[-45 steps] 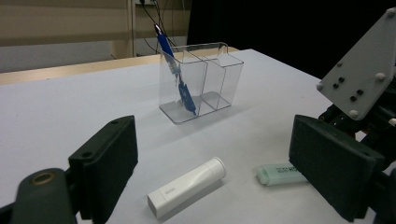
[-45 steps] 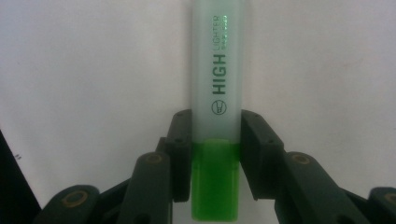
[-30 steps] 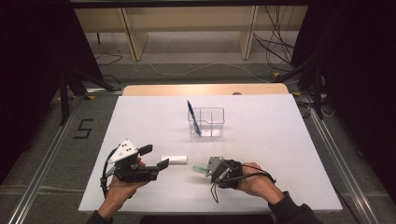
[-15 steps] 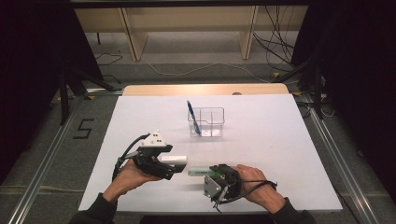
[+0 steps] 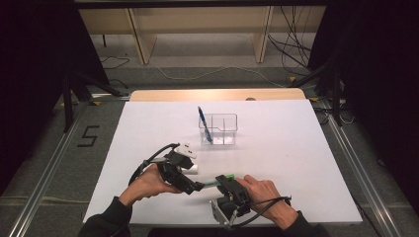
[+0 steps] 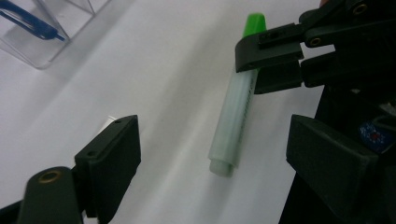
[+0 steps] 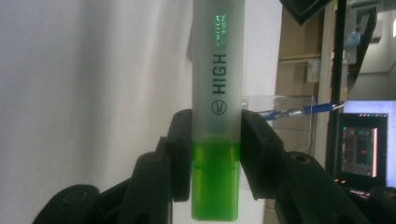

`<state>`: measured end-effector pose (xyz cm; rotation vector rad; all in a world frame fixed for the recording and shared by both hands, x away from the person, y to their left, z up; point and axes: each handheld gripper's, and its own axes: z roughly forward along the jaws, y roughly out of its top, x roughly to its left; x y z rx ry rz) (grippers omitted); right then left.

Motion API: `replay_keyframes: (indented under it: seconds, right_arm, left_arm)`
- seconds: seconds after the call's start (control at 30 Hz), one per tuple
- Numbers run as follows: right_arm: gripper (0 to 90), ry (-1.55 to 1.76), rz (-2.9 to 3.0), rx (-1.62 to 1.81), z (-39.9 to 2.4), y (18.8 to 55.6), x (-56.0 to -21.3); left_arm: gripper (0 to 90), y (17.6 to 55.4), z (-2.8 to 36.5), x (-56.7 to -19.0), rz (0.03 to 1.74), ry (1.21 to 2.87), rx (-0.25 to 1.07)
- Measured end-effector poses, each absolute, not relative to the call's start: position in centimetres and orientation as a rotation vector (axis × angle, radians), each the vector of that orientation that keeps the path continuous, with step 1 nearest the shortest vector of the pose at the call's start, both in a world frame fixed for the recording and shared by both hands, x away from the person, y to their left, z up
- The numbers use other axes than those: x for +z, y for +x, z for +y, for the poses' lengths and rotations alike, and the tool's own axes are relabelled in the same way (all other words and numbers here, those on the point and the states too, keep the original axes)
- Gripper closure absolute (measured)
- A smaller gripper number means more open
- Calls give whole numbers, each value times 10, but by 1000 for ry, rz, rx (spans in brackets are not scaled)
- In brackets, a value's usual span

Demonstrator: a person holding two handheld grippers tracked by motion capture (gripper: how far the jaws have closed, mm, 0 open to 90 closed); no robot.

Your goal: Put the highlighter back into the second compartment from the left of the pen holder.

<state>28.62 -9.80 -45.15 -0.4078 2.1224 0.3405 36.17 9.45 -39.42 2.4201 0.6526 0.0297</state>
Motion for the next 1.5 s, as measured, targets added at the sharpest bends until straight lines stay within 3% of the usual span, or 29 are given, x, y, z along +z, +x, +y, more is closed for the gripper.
replay_keyframes:
  seconds: [0.33, 0.73, 1.23, 1.5]
  right_arm:
    - [673, -508, 2004, 275, -97, 282, -461]
    - [673, -568, 1949, 248, -94, 281, -464]
    - [673, -600, 1940, 239, -92, 278, -467]
    - [673, -614, 1933, 242, -91, 277, -468]
  left_arm:
    - [227, 370, 83, -399, 642, 2500, -39]
    - [364, 374, 72, -406, 595, 2551, -81]
    - [598, 375, 63, -410, 523, 2603, -140]
    - [643, 376, 61, -412, 499, 2631, -164]
